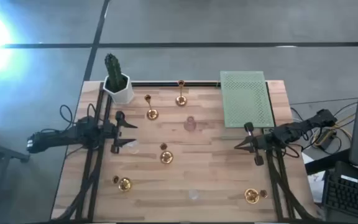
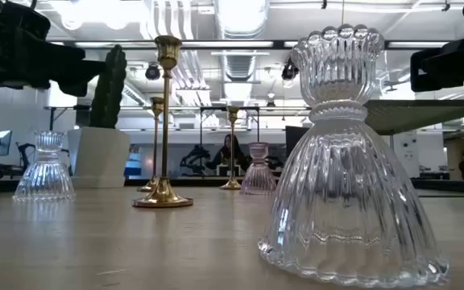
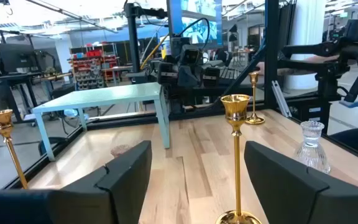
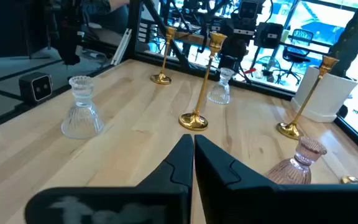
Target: Pick & Place candle stick holders
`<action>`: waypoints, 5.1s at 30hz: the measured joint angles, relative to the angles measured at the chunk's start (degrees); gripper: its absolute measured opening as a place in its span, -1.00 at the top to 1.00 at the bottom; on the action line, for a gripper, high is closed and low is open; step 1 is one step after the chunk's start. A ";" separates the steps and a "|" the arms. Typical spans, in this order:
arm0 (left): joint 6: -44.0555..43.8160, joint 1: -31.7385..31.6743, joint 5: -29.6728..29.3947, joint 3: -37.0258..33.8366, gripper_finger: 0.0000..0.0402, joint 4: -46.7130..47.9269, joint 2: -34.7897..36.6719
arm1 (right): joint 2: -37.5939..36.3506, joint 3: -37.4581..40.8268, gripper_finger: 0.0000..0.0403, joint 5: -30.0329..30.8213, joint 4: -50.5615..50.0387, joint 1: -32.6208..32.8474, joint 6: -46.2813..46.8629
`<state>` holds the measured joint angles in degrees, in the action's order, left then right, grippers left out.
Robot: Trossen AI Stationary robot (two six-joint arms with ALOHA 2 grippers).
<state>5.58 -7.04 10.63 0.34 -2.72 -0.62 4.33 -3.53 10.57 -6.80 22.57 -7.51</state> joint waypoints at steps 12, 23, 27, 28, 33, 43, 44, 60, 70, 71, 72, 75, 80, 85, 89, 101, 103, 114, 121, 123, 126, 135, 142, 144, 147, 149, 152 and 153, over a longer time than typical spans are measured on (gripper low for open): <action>0.01 0.01 -0.01 -0.01 -0.30 0.00 0.00 | -0.01 0.01 0.96 -0.01 0.00 0.00 0.00; 0.00 0.01 -0.02 0.00 -0.30 0.00 -0.02 | -0.01 0.01 0.96 -0.01 0.00 0.01 0.00; 0.00 0.02 -0.01 0.00 -0.30 0.00 -0.02 | -0.01 0.01 0.96 -0.02 0.00 0.01 0.00; 0.00 0.00 -0.01 -0.02 -0.30 0.00 -0.02 | -0.02 0.00 0.96 -0.02 0.00 0.00 0.00; 0.00 0.02 0.00 0.00 -0.30 0.00 0.00 | 0.00 0.01 0.96 0.11 0.04 -0.01 -3.73; 0.01 0.02 -0.01 -0.02 -0.30 0.00 -0.01 | 0.00 0.02 0.96 0.11 0.17 0.02 -47.42; 0.01 0.00 -0.01 -0.01 -0.30 0.00 -0.02 | -0.02 0.00 0.96 0.09 0.24 0.02 -49.51; 0.02 0.01 -0.02 0.00 -0.30 0.04 -0.14 | 2.07 0.02 0.96 -18.16 29.62 0.06 -10.35; 0.01 0.02 -0.02 -0.01 -0.30 0.11 -0.33 | 2.50 -0.05 0.96 -19.56 52.32 0.04 11.35; 0.01 0.00 -0.02 0.00 -0.30 0.11 -0.33 | 2.99 -0.15 0.96 -19.63 52.01 0.04 9.97; 0.00 0.02 -0.02 0.00 -0.30 0.11 -0.33 | 3.83 -0.48 0.96 -19.49 51.99 0.04 8.14; 0.00 0.02 -0.02 0.00 -0.30 0.11 -0.33 | 8.34 -2.44 0.96 -11.88 51.60 0.04 3.43; 0.00 0.01 -0.02 -0.02 -0.30 0.13 -0.35 | 20.13 -10.03 0.96 13.34 43.11 -0.02 -0.85; 0.00 0.01 -0.02 -0.01 -0.30 0.15 -0.36 | 33.13 -19.67 0.96 17.66 41.17 0.04 1.05; 0.01 0.02 -0.02 0.00 -0.30 0.15 -0.37 | 41.91 -29.28 0.96 17.78 32.26 0.62 4.90; 0.02 0.00 -0.02 0.00 -0.30 0.15 -0.50 | 57.83 -67.56 0.96 16.89 -58.65 5.09 50.48; 0.00 0.01 -0.02 -0.01 -0.30 0.15 -0.50 | 60.03 -71.38 0.96 14.85 -67.44 7.54 58.35; 0.00 0.02 -0.02 0.00 -0.30 0.17 -0.50 | 67.50 -77.13 0.96 -1.24 -81.02 28.60 86.28; 0.01 0.00 -0.02 0.00 -0.30 0.17 -0.52 | 72.01 -76.76 0.96 -2.75 -81.32 43.73 108.48; 0.02 0.02 -0.02 0.00 -0.30 0.17 -0.50 | 73.58 -76.72 0.96 -2.72 -81.24 47.25 114.03; 0.00 0.02 -0.02 0.00 -0.30 0.17 -0.52 | 76.19 -76.72 0.96 -2.73 -81.17 51.09 119.13; 0.01 0.01 -0.02 0.00 -0.30 0.17 -0.52 | 81.20 -78.33 0.96 -0.39 -76.28 52.89 120.68; 0.00 0.02 -0.02 0.00 -0.30 0.17 -0.52 | 78.80 -80.77 0.96 0.72 -76.93 47.07 121.37; 0.02 0.02 -0.02 0.00 -0.30 0.17 -0.52 | 78.54 -80.46 0.95 -2.01 -76.55 45.27 119.78; 0.00 0.02 -0.02 0.00 -0.30 0.17 -0.52 | 78.63 -80.39 0.86 -5.56 -75.55 42.56 115.95; 0.02 0.02 -0.02 0.00 -0.30 0.17 -0.52 | 78.65 -80.39 0.76 -6.14 -74.86 41.17 114.38; 0.00 0.02 -0.02 0.00 -0.30 0.17 -0.52 | 78.69 -80.37 0.56 -6.18 -74.83 39.77 112.71; 0.00 0.02 -0.02 0.00 -0.30 0.17 -0.52 | 78.76 -80.37 0.49 -6.42 -74.82 39.39 112.40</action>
<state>5.58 -7.03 10.61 0.34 -2.55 -1.15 83.09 -83.90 4.15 -81.62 61.95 104.89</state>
